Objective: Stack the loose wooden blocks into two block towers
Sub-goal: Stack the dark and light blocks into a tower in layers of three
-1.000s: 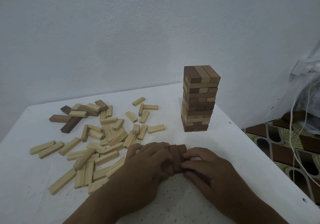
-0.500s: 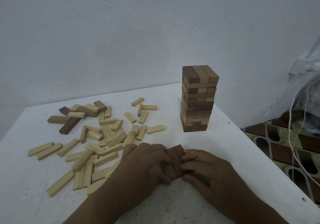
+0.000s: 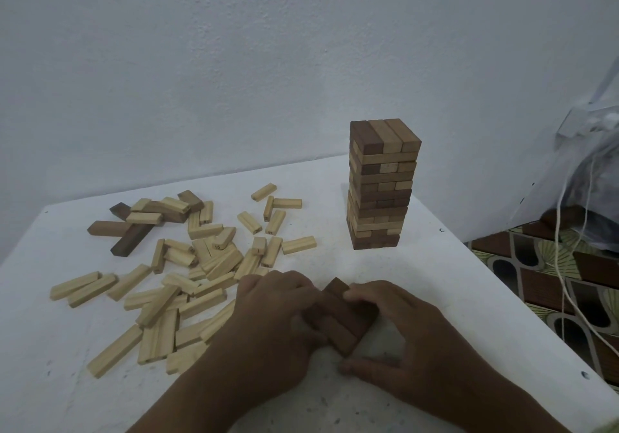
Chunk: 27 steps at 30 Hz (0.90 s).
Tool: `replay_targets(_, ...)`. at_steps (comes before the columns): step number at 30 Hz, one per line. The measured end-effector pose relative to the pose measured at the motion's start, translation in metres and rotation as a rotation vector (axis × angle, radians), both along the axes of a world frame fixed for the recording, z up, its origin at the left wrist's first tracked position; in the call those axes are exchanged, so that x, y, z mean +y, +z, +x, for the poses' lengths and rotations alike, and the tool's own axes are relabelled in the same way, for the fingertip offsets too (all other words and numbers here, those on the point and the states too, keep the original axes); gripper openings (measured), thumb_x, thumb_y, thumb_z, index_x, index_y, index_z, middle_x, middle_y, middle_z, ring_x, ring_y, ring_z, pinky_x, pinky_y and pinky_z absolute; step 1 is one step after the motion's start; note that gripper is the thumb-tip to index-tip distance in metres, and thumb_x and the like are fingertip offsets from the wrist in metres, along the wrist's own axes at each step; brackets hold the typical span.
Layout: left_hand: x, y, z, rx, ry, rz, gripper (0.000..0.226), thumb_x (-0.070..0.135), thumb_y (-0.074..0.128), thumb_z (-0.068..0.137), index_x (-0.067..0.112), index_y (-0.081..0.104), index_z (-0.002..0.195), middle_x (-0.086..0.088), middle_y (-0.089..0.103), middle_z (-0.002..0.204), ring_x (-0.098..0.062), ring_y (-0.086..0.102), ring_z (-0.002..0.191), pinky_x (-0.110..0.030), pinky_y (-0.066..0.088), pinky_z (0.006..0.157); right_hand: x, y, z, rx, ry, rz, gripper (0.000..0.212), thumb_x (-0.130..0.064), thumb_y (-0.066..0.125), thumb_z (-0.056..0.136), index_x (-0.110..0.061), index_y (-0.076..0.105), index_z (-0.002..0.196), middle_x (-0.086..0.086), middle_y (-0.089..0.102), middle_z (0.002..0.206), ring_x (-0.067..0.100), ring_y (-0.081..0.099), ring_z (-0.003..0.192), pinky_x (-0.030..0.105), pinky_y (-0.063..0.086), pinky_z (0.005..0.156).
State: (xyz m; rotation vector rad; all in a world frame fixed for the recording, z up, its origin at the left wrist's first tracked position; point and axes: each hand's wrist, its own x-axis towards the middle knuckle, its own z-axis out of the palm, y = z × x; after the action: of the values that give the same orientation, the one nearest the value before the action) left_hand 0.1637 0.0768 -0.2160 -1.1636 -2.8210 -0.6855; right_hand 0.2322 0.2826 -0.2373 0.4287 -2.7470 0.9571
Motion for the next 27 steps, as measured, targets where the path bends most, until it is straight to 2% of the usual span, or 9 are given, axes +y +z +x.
replay_targets(2,0.002,0.001,0.002,0.023,-0.001,-0.002,0.033,0.054,0.060,0.076,0.039,0.062,0.106,0.023,0.053,0.106,-0.004,0.049,0.103,-0.033,0.029,0.096,-0.001,0.001,-0.001,0.019,-0.007,-0.029,0.053,-0.072,0.058,0.074,-0.063,0.031,0.118,-0.042,0.041,0.122,-0.010,0.045,0.114,-0.003,0.034,0.086)
replay_targets(4,0.001,0.002,0.002,0.036,-0.019,-0.013,0.038,0.062,0.057,0.072,0.039,0.061,0.102,0.024,0.053,0.111,-0.004,0.048,0.111,-0.036,0.030,0.097,-0.001,0.001,0.000,0.040,0.011,-0.060,0.050,-0.056,0.068,0.075,-0.052,0.038,0.116,-0.034,0.048,0.117,-0.004,0.052,0.109,0.004,0.042,0.086)
replay_targets(7,-0.002,0.006,0.001,0.030,-0.089,-0.034,0.034,0.049,0.057,0.071,0.036,0.057,0.102,0.025,0.048,0.132,0.000,0.031,0.134,-0.041,0.020,0.109,0.000,0.002,0.001,0.021,0.045,-0.098,0.048,-0.043,0.074,0.075,-0.045,0.042,0.111,-0.027,0.053,0.113,0.003,0.055,0.106,0.014,0.049,0.085)
replay_targets(10,-0.004,0.008,0.001,0.001,-0.129,0.006,0.030,0.036,0.056,0.071,0.033,0.056,0.100,0.023,0.053,0.126,0.000,0.030,0.134,-0.044,0.015,0.113,0.000,0.002,0.001,0.013,0.034,-0.088,0.050,-0.046,0.073,0.073,-0.045,0.040,0.111,-0.028,0.051,0.115,0.002,0.054,0.107,0.013,0.049,0.086)
replay_targets(14,-0.004,0.006,-0.004,-0.001,-0.127,0.017,0.027,0.039,0.057,0.066,0.034,0.054,0.092,0.022,0.054,0.107,-0.004,0.047,0.118,-0.050,0.028,0.103,0.001,0.002,0.002,-0.036,0.012,-0.100,0.059,-0.049,0.073,0.071,-0.047,0.037,0.118,-0.030,0.048,0.119,-0.001,0.051,0.112,0.005,0.042,0.088)
replay_targets(17,-0.006,0.003,-0.007,0.009,-0.107,0.018,0.030,0.044,0.062,0.064,0.037,0.051,0.091,0.024,0.053,0.105,0.000,0.047,0.114,-0.047,0.026,0.104,0.007,0.011,0.005,-0.071,-0.037,-0.022,0.075,-0.061,0.073,0.063,-0.049,0.029,0.123,-0.037,0.037,0.122,-0.007,0.042,0.116,0.000,0.034,0.088)
replay_targets(19,-0.006,0.003,-0.006,0.010,-0.105,0.004,0.031,0.046,0.063,0.064,0.038,0.050,0.091,0.025,0.053,0.107,0.001,0.045,0.115,-0.045,0.022,0.105,0.011,0.015,0.007,-0.065,-0.079,0.045,0.076,-0.065,0.071,0.058,-0.048,0.031,0.120,-0.041,0.032,0.120,-0.013,0.033,0.117,-0.004,0.028,0.087)
replay_targets(24,-0.007,0.006,-0.007,0.004,-0.114,-0.015,0.029,0.047,0.062,0.065,0.038,0.052,0.091,0.024,0.055,0.104,0.002,0.047,0.114,-0.040,0.016,0.107,0.010,0.012,0.005,-0.111,-0.115,-0.035,0.078,-0.057,0.075,0.056,-0.050,0.030,0.119,-0.037,0.042,0.114,-0.007,0.045,0.111,0.012,0.046,0.087)
replay_targets(27,-0.009,0.005,-0.008,-0.029,-0.105,0.043,0.030,0.043,0.068,0.063,0.038,0.054,0.089,0.024,0.056,0.105,0.002,0.049,0.114,-0.041,0.017,0.108,0.009,0.021,0.007,-0.095,-0.116,-0.080,0.075,-0.050,0.080,0.057,-0.048,0.034,0.116,-0.040,0.042,0.116,-0.011,0.046,0.110,0.005,0.043,0.082)
